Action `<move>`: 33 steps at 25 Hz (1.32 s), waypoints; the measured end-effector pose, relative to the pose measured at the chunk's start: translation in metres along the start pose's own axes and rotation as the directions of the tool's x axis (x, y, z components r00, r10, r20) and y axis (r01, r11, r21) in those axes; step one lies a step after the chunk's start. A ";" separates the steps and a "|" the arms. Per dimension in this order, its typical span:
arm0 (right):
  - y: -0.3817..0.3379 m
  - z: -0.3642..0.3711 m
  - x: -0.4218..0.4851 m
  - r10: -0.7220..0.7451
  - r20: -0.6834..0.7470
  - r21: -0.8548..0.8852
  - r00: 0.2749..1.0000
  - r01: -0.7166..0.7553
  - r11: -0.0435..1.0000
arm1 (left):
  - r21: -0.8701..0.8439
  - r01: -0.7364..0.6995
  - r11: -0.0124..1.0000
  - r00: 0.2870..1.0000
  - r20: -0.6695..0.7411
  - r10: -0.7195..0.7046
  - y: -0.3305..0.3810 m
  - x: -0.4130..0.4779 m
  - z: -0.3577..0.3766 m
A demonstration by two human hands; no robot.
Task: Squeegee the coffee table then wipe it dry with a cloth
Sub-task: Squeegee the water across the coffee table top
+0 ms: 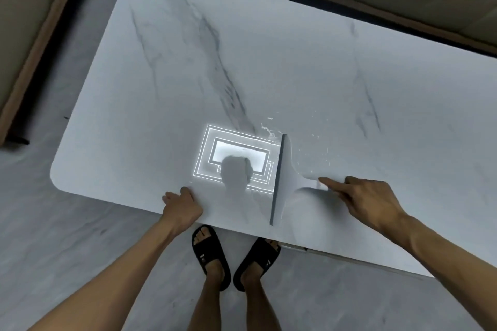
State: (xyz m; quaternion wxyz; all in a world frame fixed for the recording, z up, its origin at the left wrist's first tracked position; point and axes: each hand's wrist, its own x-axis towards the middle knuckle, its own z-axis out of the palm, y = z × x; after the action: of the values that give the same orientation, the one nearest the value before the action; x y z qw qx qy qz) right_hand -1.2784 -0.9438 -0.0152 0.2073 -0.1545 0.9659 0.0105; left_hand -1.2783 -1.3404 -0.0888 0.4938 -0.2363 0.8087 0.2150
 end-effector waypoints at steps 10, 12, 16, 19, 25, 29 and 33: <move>-0.096 0.008 0.016 -0.278 0.029 0.160 0.960 0.270 0.949 | -0.075 -0.020 0.997 0.998 -0.053 0.016 0.009 -0.009 -0.006; -0.141 0.019 0.036 -0.387 0.067 0.220 0.919 0.365 0.905 | -0.201 -0.057 0.978 0.980 -0.197 0.016 0.002 -0.016 -0.009; -0.199 0.028 0.077 -0.494 0.062 0.159 0.867 0.480 0.863 | -0.311 -0.096 0.945 0.922 -0.386 -0.034 -0.018 -0.026 -0.024; -0.185 0.012 0.092 -0.403 0.100 0.163 0.910 0.384 0.909 | -0.245 -0.126 0.961 0.931 -0.363 0.030 -0.014 -0.020 -0.033; -0.044 -0.013 0.061 0.043 0.059 0.151 0.997 -0.051 0.987 | -0.159 -0.197 0.967 0.968 -0.187 0.166 0.020 -0.004 -0.025; 0.020 -0.033 0.021 0.268 0.042 0.064 0.963 -0.270 0.961 | -0.078 -0.240 0.968 0.948 -0.234 0.216 0.039 -0.003 -0.031; 0.009 -0.049 0.028 0.184 -0.017 0.051 0.983 -0.183 0.982 | -0.054 -0.281 0.958 0.903 -0.352 0.245 0.051 -0.001 -0.052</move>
State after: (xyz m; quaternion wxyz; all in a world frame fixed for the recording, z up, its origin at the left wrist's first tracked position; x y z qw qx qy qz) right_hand -1.3246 -0.9476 0.0183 0.1990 -0.0600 0.9782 0.0043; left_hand -1.3445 -1.3301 -0.0599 0.2995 -0.1840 0.8942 0.2771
